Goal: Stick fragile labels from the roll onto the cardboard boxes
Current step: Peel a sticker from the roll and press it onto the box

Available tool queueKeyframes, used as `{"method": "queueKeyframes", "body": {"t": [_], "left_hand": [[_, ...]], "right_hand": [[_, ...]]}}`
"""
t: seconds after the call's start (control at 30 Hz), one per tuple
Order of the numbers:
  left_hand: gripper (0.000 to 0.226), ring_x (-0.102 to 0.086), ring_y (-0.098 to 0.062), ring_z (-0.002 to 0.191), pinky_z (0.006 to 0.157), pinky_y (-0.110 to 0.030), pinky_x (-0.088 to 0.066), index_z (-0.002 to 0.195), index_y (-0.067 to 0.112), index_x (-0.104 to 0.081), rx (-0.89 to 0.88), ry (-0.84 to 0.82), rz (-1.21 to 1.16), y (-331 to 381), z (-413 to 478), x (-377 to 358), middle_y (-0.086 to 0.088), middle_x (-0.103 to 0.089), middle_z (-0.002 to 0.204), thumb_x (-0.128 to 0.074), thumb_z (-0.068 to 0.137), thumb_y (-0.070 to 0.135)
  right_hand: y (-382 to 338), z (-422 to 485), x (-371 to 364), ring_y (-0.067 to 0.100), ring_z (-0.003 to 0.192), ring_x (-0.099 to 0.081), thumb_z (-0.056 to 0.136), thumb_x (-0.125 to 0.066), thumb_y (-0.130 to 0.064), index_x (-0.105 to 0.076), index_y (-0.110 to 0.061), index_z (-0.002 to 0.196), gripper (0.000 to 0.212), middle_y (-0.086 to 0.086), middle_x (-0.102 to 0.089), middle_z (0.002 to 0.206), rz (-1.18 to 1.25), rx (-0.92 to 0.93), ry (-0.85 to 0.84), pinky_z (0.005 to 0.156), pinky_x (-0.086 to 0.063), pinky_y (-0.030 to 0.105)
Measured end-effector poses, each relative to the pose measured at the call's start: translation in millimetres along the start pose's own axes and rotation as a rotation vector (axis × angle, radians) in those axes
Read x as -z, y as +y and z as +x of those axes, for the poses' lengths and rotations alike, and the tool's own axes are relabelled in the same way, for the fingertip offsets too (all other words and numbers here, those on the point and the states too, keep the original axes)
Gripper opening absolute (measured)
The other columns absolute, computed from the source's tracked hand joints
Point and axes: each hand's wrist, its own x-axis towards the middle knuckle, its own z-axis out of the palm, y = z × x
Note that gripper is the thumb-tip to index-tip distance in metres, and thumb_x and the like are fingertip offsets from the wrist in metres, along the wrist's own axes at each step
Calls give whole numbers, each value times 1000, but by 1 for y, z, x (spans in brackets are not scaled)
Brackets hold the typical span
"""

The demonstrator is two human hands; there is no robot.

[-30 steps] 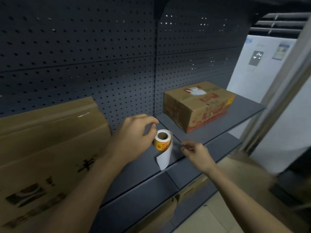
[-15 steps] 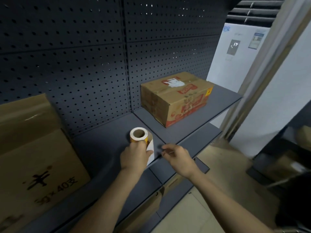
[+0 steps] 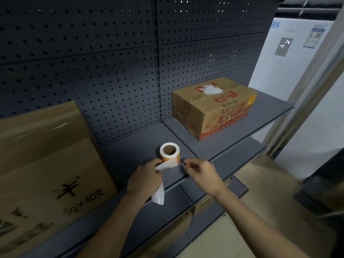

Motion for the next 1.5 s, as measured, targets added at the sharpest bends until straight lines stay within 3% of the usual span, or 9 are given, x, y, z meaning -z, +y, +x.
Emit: {"method": "queueKeyframes", "body": {"t": [0.2, 0.3, 0.4, 0.53, 0.67, 0.8, 0.9, 1.13, 1.5], "left_hand": [[25, -63, -22, 108, 83, -35, -53, 124, 25, -57, 60, 30, 108, -14, -7, 13, -2, -63, 120, -47, 101, 23], [14, -63, -23, 91, 69, -30, -49, 92, 20, -59, 40, 13, 109, -15, -13, 18, -3, -63, 99, -46, 98, 20], [21, -53, -19, 68, 57, -29, -37, 72, 16, -46, -17, -53, 101, -11, -19, 23, -2, -53, 75, -49, 92, 19], [19, -50, -16, 62, 54, -27, -35, 72, 20, -49, -83, -84, 3, 4, -22, 25, 3, -53, 69, -57, 84, 31], [21, -59, -16, 73, 61, -28, -42, 88, 25, -62, -122, -31, -35, 17, -13, 16, 6, -66, 81, -60, 88, 45], [19, -57, -30, 82, 66, -33, -47, 75, 26, -52, -119, 18, 6, 19, -1, 5, -3, -64, 87, -57, 93, 31], [25, -50, -21, 71, 63, -26, -40, 70, 27, -51, -151, 0, -61, 16, -1, 1, 5, -53, 69, -60, 93, 21], [8, -55, 11, 60, 56, -3, -37, 91, 16, -71, -205, -60, -271, 14, -2, -2, 16, -59, 63, -64, 92, 12], [7, -57, 10, 62, 62, -6, -40, 91, 13, -74, -244, -111, -358, 11, -4, -2, 17, -63, 64, -67, 91, 11]], "right_hand": [[-10, 0, -11, 16, 87, -63, 94, -59, -9, -71, -13, 112, 21, 6, -70, 95, 17, 78, -14, 76, -45, 17], [-12, 2, -17, 7, 82, -59, 93, -63, -13, -72, -19, 111, 21, 0, -67, 92, 12, 118, -14, 77, -43, 14], [-14, 3, -21, 13, 91, -63, 91, -68, -20, -74, -21, 108, 18, -1, -68, 95, 6, 123, 11, 85, -49, 26], [-18, 1, -23, 17, 90, -64, 90, -68, -21, -73, -22, 106, 16, 2, -70, 94, -20, 129, 16, 86, -51, 37], [-21, -2, -19, 12, 90, -65, 89, -67, -18, -73, -26, 108, 21, -2, -71, 93, -31, 156, -16, 86, -52, 32], [-21, -6, -14, 13, 89, -65, 91, -65, -12, -74, -19, 105, 18, 0, -72, 93, -37, 160, 9, 82, -51, 26], [-21, -12, -9, 8, 86, -65, 91, -64, -8, -74, -14, 100, 15, -1, -73, 91, -1, 131, 34, 79, -49, 19], [-21, -17, -10, 7, 84, -70, 89, -71, -15, -75, -16, 97, 9, -5, -75, 89, 72, 138, 40, 84, -55, 31], [-19, -23, -13, -1, 81, -69, 84, -75, -17, -77, -18, 89, 5, -13, -75, 83, 91, 78, 89, 83, -56, 24]]}}
